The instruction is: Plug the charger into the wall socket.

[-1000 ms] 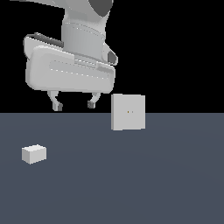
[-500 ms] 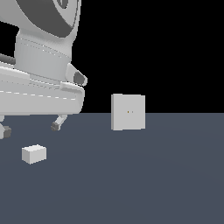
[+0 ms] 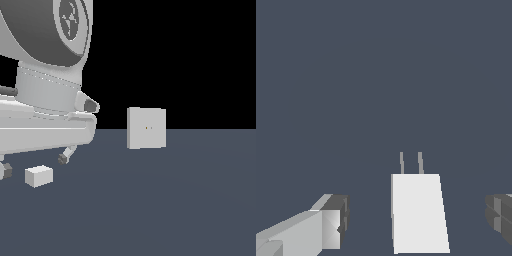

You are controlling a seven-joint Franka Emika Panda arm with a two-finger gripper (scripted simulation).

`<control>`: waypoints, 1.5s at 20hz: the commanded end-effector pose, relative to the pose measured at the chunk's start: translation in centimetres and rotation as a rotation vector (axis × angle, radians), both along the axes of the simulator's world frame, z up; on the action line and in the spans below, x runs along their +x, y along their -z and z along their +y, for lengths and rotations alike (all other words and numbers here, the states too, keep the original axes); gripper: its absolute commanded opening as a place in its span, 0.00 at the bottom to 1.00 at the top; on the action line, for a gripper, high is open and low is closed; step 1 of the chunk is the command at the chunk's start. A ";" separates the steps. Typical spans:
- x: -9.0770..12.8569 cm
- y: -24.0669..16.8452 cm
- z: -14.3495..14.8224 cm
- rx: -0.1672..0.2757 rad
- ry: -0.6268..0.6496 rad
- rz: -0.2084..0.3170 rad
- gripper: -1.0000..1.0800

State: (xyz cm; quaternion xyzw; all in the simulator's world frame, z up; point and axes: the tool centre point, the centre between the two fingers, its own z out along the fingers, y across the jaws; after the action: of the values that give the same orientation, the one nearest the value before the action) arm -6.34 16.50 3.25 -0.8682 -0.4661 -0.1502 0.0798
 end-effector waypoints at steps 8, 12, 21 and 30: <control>0.0 2.1 0.0 0.000 -0.001 0.000 0.00; 0.0 2.1 0.0 0.000 -0.001 0.000 0.00; 0.2 1.9 -0.3 0.001 0.011 0.000 0.00; 2.5 -1.0 -7.8 0.003 0.235 -0.001 0.00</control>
State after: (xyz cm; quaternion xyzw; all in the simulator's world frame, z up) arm -4.32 10.62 3.53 -0.9068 -0.3854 -0.1572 0.0674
